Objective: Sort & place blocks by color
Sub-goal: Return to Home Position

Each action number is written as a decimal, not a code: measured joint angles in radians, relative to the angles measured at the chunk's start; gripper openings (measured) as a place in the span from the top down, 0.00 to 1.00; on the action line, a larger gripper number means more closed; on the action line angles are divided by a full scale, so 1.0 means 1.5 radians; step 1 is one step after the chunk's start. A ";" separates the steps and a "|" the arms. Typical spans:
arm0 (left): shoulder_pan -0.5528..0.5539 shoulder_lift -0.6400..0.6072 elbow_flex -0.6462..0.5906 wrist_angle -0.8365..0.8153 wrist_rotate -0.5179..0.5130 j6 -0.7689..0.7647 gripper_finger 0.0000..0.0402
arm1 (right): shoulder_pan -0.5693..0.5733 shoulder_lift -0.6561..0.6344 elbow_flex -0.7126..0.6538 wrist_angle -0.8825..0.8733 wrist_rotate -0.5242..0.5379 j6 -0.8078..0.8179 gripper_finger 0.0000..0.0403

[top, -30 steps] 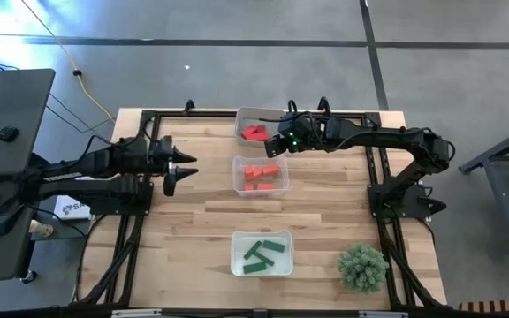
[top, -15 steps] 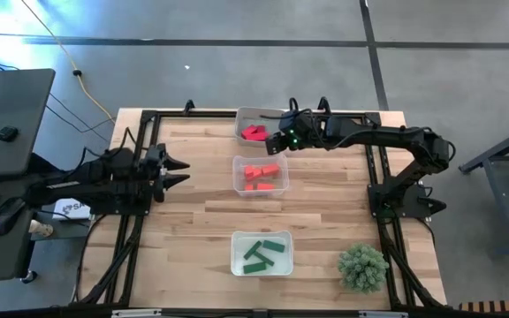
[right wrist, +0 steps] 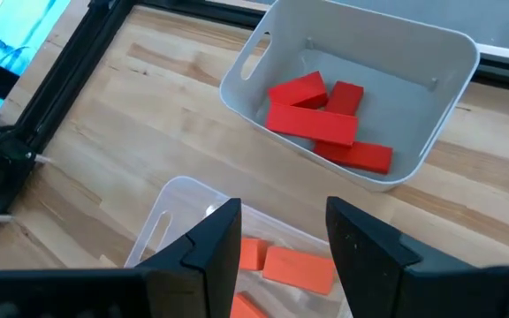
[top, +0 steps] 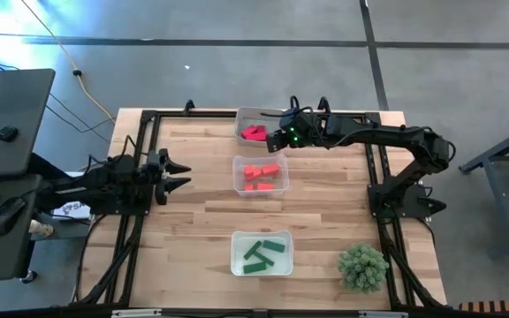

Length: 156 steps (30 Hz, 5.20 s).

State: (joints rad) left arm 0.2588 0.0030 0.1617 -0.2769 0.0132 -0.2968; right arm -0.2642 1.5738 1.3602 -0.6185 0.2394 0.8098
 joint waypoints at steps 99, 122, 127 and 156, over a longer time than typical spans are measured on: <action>0.000 0.015 -0.065 0.095 -0.004 -0.010 0.54 | 0.167 -1.035 -0.900 0.428 -0.177 -0.317 0.61; 0.000 0.015 -0.065 0.095 -0.004 -0.010 0.54 | 0.167 -1.028 -0.900 0.425 -0.180 -0.331 0.61; 0.000 0.015 -0.065 0.095 -0.004 -0.010 0.54 | 0.167 -1.028 -0.900 0.425 -0.180 -0.331 0.61; 0.000 0.015 -0.065 0.095 -0.004 -0.010 0.54 | 0.167 -1.028 -0.901 0.425 -0.180 -0.331 0.61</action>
State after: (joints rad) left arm 0.2591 0.0254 0.0647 -0.1345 0.0071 -0.3115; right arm -0.0139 0.0315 0.0090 0.0193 -0.0303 0.3126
